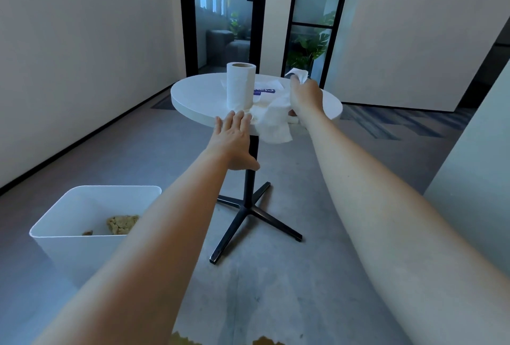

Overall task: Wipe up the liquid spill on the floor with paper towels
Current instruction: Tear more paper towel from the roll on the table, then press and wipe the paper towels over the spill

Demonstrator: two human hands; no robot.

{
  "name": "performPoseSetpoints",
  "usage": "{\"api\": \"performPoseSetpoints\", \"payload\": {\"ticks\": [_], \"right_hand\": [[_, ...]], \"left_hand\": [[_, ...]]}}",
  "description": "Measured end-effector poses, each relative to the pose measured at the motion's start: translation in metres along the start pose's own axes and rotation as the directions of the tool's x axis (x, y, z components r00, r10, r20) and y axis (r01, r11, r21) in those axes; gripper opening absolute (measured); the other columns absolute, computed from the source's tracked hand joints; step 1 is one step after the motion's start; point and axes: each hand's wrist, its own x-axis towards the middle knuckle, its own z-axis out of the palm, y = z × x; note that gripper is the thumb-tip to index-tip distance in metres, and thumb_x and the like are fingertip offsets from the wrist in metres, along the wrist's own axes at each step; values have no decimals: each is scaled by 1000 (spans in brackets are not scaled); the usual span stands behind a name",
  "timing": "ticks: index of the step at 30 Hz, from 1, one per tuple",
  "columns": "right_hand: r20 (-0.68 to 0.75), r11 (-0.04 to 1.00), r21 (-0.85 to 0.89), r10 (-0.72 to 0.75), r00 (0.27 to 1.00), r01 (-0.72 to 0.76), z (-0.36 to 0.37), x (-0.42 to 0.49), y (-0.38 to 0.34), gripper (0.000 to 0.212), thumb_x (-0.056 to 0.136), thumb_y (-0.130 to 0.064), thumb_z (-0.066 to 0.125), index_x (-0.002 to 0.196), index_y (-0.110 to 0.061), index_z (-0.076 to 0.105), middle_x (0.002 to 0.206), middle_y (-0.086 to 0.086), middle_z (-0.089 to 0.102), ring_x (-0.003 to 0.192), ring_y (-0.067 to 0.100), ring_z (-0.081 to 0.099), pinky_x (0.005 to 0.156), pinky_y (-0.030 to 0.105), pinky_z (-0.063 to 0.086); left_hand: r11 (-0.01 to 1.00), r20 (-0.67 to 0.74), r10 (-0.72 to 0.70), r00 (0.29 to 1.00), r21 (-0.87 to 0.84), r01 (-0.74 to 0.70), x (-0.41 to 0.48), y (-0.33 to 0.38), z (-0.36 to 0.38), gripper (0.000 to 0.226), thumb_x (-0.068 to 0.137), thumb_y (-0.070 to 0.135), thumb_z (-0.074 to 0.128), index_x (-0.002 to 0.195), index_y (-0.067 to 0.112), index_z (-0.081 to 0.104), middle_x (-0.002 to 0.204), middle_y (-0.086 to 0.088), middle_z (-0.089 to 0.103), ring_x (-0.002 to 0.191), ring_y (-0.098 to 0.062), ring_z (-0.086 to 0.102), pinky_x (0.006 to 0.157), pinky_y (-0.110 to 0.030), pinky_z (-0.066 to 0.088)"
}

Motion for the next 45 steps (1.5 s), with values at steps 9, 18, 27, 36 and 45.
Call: {"api": "performPoseSetpoints", "payload": {"ticks": [9,18,27,36,45], "right_hand": [[-10,982,142,-125,992,125,-23,-79,3,33,95,-30,47,105,-4,66,84,0,54,83,18,52,75,31,42],[360,993,-6,-106,927,116,-25,-196,8,16,84,-17,63,94,-8,71,83,2,69,76,16,62,67,26,48],[381,975,-218,125,916,-43,-13,-266,36,26,80,-13,64,105,-14,70,106,10,69,96,25,65,76,32,53],[454,933,-337,281,845,-129,-9,-300,139,21,77,-2,64,96,-9,71,84,7,62,77,22,58,65,27,49],[415,908,-321,390,822,-269,15,-324,255,21,85,-5,62,105,-13,64,99,5,54,72,17,54,55,24,41]], "left_hand": [[614,162,-19,987,-777,140,-47,28,-34,96,86,35,68,154,20,1,161,1,6,148,-18,7,117,-39,13],[289,118,12,993,-951,109,-138,24,-13,55,80,10,73,130,15,49,116,6,57,99,2,54,77,-14,41],[348,431,101,897,-860,374,-220,-4,27,44,73,16,78,112,0,65,109,-14,70,104,-31,65,96,-40,50],[464,568,58,821,-743,481,-253,-15,114,22,83,10,72,104,6,67,97,-10,68,85,-26,65,83,-39,55],[536,600,-179,780,-605,589,-267,-25,197,24,75,9,78,97,8,68,89,-6,62,79,-21,56,71,-30,49]]}}
